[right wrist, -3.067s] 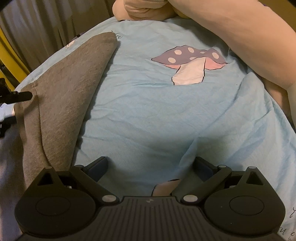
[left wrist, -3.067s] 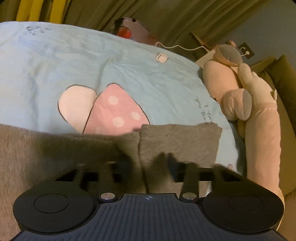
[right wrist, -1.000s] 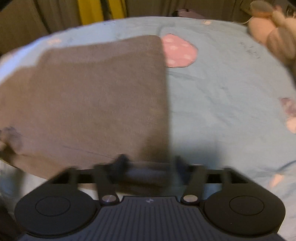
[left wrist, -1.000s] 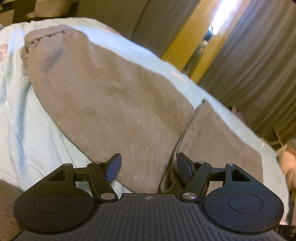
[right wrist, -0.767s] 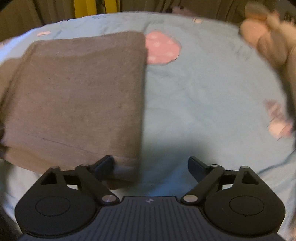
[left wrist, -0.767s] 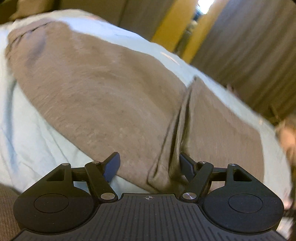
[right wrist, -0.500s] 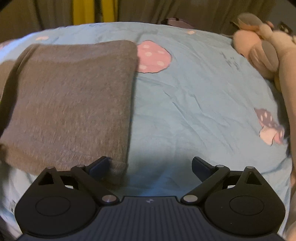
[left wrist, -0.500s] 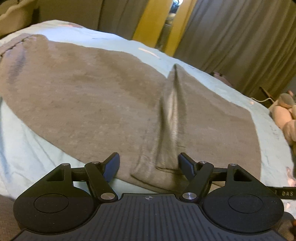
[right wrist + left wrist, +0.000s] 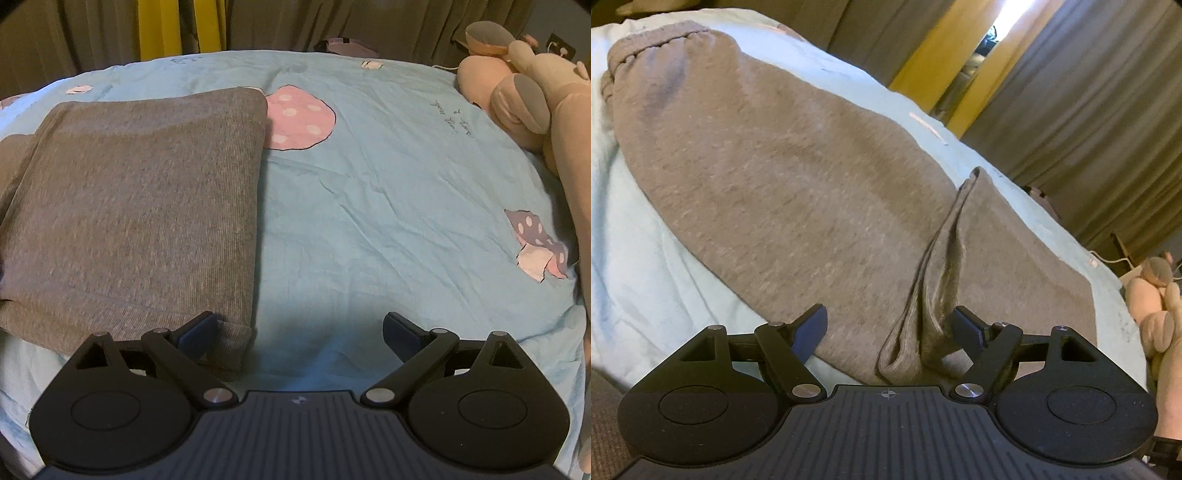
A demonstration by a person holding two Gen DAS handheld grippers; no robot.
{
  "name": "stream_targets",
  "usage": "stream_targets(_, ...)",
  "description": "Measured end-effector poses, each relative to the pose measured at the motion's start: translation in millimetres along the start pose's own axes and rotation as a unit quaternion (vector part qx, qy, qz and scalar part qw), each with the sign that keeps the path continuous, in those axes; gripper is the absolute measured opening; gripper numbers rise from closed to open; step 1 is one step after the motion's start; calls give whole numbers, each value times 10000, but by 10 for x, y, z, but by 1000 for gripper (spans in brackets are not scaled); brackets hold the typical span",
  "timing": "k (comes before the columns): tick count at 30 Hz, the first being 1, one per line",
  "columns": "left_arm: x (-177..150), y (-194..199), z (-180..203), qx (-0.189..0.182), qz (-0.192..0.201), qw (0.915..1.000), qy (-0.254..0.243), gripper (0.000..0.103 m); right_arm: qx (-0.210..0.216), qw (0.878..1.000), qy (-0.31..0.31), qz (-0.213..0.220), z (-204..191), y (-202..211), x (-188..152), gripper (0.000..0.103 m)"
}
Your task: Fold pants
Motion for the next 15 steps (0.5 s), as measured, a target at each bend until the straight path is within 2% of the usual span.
stream_targets(9, -16, -46, 65, 17, -11, 9997, -238, 84, 256, 9990, -343, -154, 64, -32, -19, 97)
stream_targets(15, -40, -42, 107, -156, 2, 9995, -290, 86, 316, 9983, -421, -234, 76, -58, -24, 97)
Point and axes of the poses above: each gripper's, at about its wrist camera, not at the fingertips, and y roughly against the way its jaws point, z to its right, x to its top, the point moved 8 cm from there along -y, roughly the way its jaws point, and after that the axes turned 3 degrees about -y, right-handed, at the moved point
